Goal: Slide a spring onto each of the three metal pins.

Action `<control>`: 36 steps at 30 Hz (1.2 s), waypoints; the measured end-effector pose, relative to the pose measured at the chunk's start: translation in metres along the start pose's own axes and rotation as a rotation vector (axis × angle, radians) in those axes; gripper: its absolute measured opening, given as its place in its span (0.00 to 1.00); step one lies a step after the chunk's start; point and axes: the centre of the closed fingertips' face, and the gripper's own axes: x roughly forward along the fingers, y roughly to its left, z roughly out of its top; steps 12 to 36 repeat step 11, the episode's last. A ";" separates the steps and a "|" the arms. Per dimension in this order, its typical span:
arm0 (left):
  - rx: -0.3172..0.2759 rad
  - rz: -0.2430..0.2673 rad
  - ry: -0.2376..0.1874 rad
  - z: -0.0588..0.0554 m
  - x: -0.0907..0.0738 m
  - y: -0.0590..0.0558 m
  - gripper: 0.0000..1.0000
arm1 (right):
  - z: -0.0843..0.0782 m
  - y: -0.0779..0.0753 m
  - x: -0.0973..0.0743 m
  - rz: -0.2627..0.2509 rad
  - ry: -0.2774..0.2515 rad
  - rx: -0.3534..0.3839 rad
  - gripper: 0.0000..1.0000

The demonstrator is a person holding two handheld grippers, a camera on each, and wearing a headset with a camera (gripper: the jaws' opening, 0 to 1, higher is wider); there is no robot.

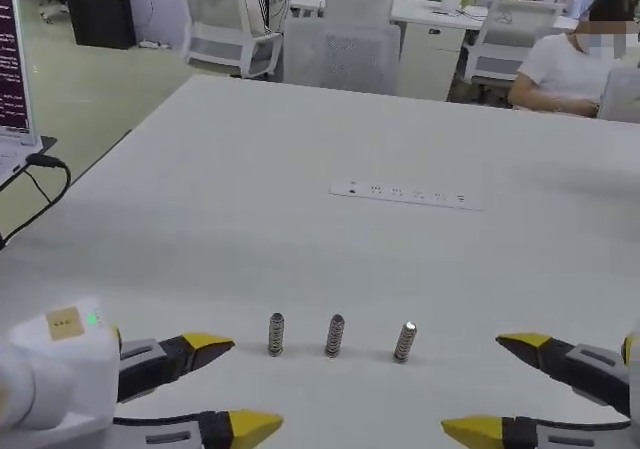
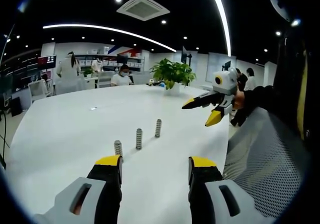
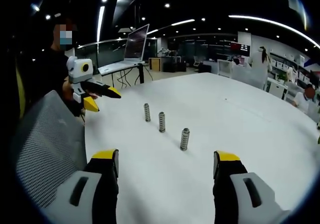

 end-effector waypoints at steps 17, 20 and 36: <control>-0.014 0.005 0.009 -0.002 0.000 0.001 0.51 | -0.001 0.000 0.002 0.001 -0.010 0.018 0.84; -0.014 0.005 0.009 -0.002 0.000 0.001 0.51 | -0.001 0.000 0.002 0.001 -0.010 0.018 0.84; -0.014 0.005 0.009 -0.002 0.000 0.001 0.51 | -0.001 0.000 0.002 0.001 -0.010 0.018 0.84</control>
